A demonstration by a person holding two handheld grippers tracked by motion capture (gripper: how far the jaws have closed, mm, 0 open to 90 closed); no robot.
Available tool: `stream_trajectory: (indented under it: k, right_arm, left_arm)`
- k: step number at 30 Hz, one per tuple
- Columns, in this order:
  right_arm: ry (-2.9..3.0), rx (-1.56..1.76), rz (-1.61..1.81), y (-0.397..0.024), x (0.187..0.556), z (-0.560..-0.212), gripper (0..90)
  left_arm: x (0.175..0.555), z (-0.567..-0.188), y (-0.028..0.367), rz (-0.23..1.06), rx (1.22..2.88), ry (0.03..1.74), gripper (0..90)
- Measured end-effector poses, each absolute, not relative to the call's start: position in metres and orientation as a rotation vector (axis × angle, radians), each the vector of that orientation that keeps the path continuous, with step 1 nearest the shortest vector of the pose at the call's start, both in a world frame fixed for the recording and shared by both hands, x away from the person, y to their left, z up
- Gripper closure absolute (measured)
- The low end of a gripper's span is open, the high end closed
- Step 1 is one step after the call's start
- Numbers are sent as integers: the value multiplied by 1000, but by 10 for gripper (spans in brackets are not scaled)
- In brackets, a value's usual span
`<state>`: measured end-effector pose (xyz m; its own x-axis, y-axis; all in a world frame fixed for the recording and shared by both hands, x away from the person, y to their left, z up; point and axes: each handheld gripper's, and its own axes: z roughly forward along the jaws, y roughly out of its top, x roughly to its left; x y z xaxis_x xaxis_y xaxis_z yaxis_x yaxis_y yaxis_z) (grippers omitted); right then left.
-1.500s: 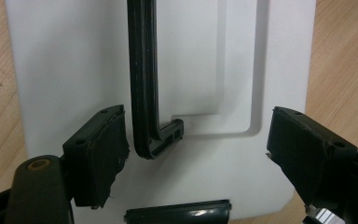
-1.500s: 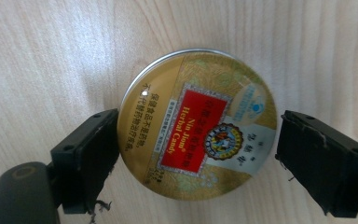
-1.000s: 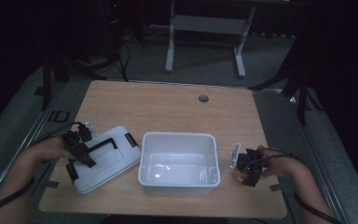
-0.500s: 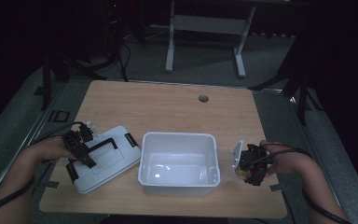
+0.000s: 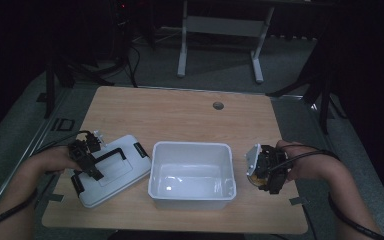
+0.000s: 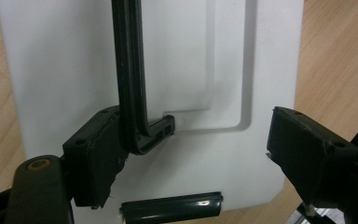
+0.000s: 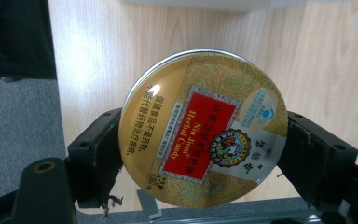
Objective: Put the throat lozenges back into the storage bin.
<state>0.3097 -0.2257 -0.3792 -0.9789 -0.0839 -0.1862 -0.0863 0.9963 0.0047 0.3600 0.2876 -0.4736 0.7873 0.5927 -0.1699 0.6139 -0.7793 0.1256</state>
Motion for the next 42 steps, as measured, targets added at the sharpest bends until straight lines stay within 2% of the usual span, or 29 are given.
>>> stream_trajectory:
  k: [10,20,31,42]
  right_arm:
    - [2923,-212,27,-195,306,-353,204]
    - [2922,-294,60,-161,305,-346,204]
    - [2940,-384,75,-129,307,-362,204]
    - [2983,-397,9,-110,317,-398,204]
  left_arm:
    - [359,-472,287,-179,2811,945,194]
    - [358,-470,286,-182,2821,935,195]
    - [358,-470,286,-180,2827,930,195]
    - [357,-472,285,-189,2832,926,195]
